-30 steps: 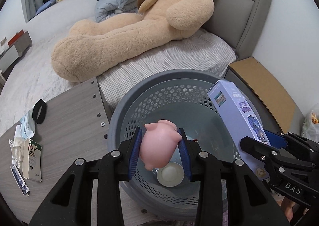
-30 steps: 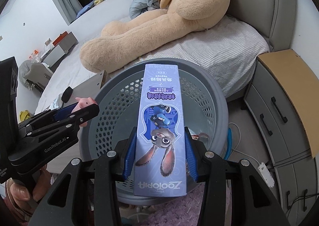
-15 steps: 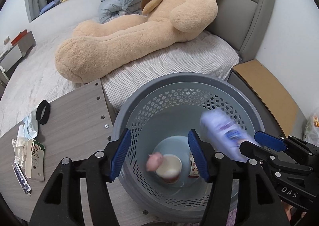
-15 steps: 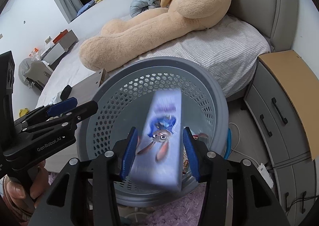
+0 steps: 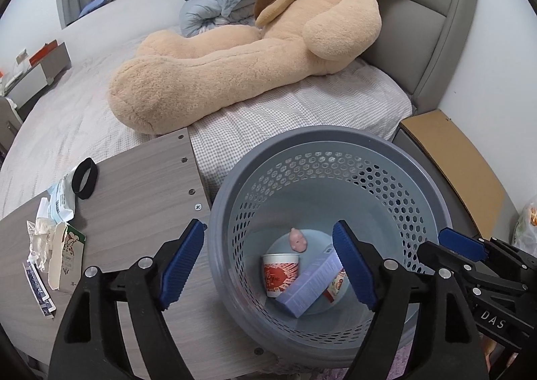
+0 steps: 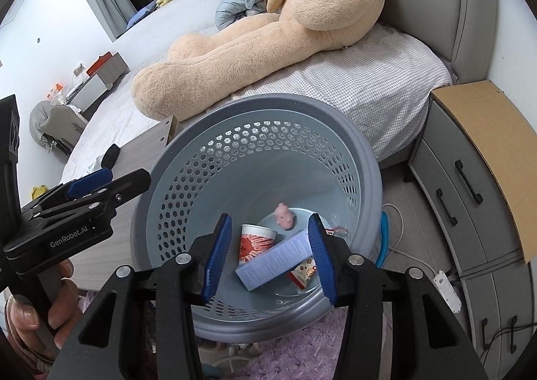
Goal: Collect trash
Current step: 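Open both tools to drop box and pig into the wastebasket, then withdraw both tools from the wastebasket toward the table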
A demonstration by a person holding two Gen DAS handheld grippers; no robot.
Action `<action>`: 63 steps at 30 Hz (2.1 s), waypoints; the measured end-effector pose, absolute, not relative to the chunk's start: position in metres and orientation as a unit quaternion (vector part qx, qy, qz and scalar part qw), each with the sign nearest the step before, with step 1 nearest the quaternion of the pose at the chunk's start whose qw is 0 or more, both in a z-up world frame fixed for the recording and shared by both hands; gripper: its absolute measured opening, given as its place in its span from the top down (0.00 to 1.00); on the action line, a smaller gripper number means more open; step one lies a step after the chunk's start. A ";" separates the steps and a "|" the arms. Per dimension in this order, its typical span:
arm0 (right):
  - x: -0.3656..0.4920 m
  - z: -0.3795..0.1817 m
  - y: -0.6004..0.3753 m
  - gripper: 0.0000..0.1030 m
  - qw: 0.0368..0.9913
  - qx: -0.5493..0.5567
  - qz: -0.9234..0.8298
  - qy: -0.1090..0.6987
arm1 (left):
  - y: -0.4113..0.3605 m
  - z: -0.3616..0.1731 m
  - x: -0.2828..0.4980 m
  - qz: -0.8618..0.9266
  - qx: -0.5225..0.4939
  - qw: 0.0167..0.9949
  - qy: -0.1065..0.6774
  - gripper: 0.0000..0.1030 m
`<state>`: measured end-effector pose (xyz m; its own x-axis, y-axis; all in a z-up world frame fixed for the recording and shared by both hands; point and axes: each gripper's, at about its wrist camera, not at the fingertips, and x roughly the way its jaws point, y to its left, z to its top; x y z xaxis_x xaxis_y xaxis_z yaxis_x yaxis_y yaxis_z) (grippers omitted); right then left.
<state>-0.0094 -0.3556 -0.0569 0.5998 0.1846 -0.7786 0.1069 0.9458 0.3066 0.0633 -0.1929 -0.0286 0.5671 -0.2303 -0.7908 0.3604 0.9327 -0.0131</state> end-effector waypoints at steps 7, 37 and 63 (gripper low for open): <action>-0.011 -0.056 -0.352 0.53 0.881 0.160 0.020 0.445 | -0.188 -0.027 0.059 -0.163 0.073 0.885 0.431 0.18; -0.020 -0.040 -0.296 0.41 0.895 0.117 0.039 0.429 | -0.116 -0.010 0.039 -0.129 0.022 0.904 0.406 0.12; 0.030 -0.038 -0.123 0.34 0.888 0.046 0.177 0.423 | 0.100 -0.031 0.024 0.082 -0.040 0.913 0.398 0.10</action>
